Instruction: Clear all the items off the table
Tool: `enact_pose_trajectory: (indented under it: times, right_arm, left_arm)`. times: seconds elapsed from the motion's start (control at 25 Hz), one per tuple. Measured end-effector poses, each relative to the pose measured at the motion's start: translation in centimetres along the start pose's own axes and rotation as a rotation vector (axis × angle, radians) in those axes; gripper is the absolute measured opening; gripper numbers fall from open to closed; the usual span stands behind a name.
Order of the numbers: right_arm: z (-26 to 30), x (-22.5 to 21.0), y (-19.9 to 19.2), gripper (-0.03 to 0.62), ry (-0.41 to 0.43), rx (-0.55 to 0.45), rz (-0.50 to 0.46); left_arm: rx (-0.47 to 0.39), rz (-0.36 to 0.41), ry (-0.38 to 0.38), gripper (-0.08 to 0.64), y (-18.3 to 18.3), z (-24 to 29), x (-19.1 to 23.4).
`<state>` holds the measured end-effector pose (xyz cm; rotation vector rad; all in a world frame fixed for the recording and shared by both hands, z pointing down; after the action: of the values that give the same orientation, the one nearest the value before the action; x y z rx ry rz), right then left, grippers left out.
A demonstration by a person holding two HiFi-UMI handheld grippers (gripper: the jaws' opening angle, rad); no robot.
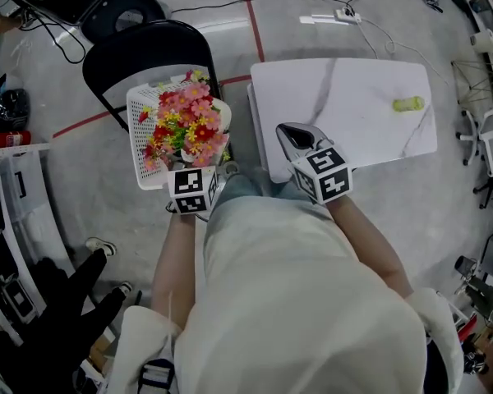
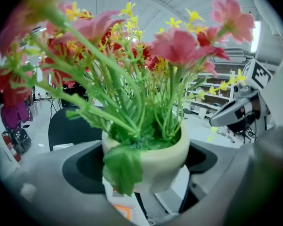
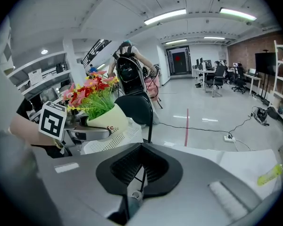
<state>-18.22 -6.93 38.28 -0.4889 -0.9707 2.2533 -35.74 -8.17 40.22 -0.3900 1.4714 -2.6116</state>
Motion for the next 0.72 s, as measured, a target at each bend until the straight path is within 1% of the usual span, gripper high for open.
enact_pose_trajectory:
  times: [0.32,0.72]
  right_arm:
    - [2.6,2.1,1.2,-0.002,0.014,0.029,-0.018]
    - [5.7,4.6,2.3,-0.002,0.017,0.07,-0.014]
  left_arm:
    - [-0.003,-0.028,0.047,0.499,-0.4,0.3,4.8]
    - [0.02,-0.072,0.106,0.499,-2.9,1.6,10.6]
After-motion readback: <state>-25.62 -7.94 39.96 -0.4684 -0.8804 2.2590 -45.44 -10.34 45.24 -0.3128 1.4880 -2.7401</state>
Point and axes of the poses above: the fingertips, and each gripper's own axes: z forward along the fingers, x to its left, y out of its top, the point moved 1 cm from there along -z, backward along the fingers, and after that the axes turned 8 degrees about -z, right-handed, at the moved point
